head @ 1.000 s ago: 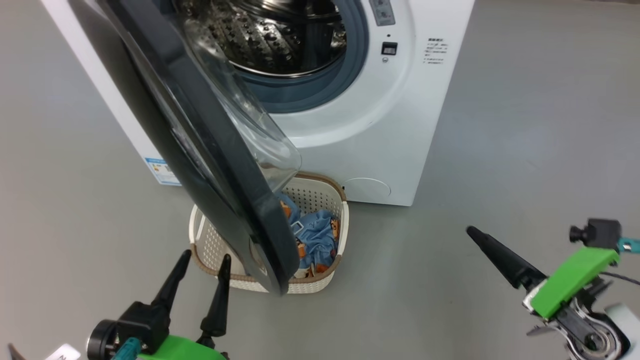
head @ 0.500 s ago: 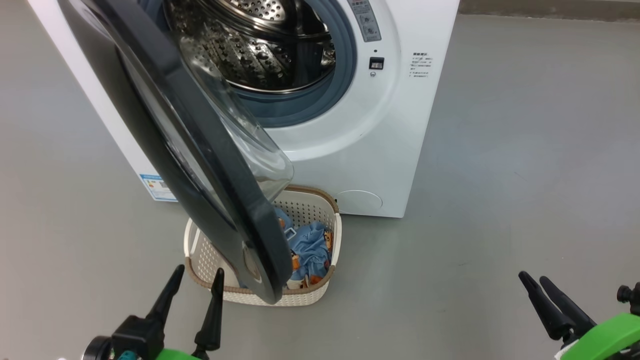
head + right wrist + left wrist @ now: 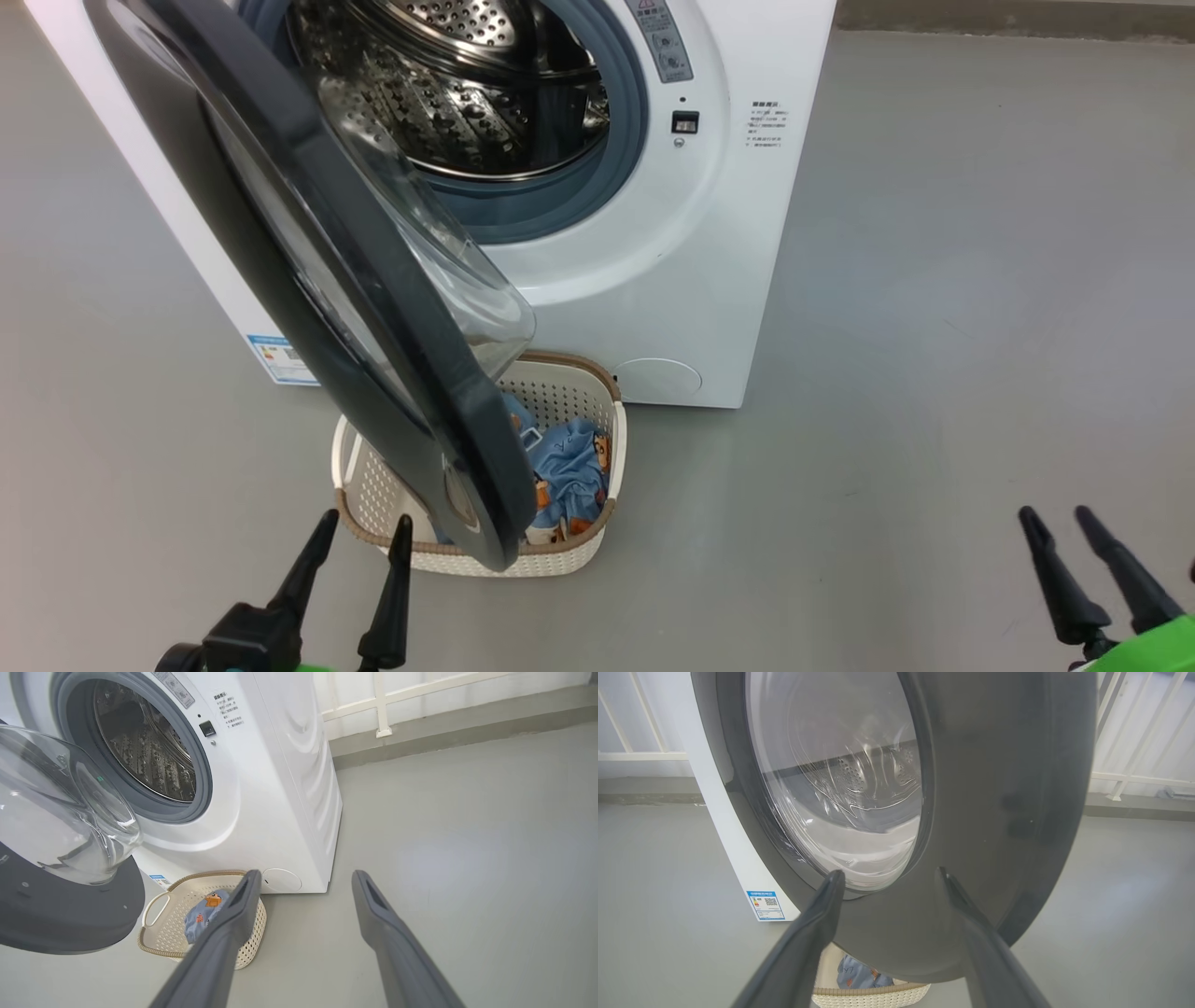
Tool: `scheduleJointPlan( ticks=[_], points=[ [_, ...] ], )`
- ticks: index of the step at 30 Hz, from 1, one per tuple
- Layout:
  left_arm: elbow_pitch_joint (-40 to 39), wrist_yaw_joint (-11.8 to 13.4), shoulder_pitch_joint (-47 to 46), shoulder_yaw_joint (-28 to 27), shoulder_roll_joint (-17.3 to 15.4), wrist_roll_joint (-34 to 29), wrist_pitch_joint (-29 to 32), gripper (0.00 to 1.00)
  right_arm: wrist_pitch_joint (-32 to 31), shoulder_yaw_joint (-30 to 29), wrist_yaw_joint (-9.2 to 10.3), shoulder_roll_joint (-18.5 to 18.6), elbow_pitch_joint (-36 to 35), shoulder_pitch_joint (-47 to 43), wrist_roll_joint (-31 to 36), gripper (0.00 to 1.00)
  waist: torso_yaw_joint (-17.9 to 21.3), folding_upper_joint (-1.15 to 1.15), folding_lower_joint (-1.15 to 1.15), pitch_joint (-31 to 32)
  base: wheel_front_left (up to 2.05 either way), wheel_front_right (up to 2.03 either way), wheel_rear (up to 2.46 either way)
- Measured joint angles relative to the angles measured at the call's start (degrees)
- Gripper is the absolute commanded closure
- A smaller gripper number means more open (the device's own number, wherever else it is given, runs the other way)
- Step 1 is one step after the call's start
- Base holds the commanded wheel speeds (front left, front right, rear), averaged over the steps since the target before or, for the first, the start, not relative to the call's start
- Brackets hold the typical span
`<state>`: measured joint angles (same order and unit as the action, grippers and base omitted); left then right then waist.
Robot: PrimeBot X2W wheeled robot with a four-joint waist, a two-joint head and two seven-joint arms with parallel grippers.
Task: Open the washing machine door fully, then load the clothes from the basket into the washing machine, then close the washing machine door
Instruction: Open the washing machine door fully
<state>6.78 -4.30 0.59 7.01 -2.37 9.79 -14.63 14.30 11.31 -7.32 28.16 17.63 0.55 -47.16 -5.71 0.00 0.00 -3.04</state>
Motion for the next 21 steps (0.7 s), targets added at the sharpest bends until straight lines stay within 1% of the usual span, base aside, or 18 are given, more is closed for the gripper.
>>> scheduleJointPlan(
  ticks=[5, 9, 15, 21],
  points=[
    [-0.08, 0.0, 0.27, -0.15, -0.01, 0.0, 0.0, 0.0, 0.01, -9.13, 0.0, -4.94, -3.83, -3.13, 8.47, 0.0, -0.31, 0.0, 0.0, 0.12, 0.0, 0.0, 0.0],
    [-0.45, 0.0, 0.37, -0.34, 0.0, 0.0, 0.0, 0.0, 0.01, -13.51, 0.0, -7.6, -6.59, -5.53, 12.21, 0.0, -0.64, 0.0, 0.0, 0.32, 0.0, 0.0, 0.0],
    [-0.81, 0.01, 0.38, -0.47, 0.0, 0.0, 0.0, 0.0, 0.01, -14.21, 0.0, -8.8, -7.17, -8.27, 14.92, 0.0, -0.96, 0.0, 0.0, 0.16, 0.0, 0.0, 0.0],
    [-0.78, 0.25, 0.38, -0.53, 0.0, 0.03, 0.0, 0.0, 0.01, -14.56, 0.0, -10.29, -6.66, -9.02, 15.35, 0.0, -1.02, 0.0, 0.0, 0.09, 0.0, 0.0, 0.0]
  ],
)
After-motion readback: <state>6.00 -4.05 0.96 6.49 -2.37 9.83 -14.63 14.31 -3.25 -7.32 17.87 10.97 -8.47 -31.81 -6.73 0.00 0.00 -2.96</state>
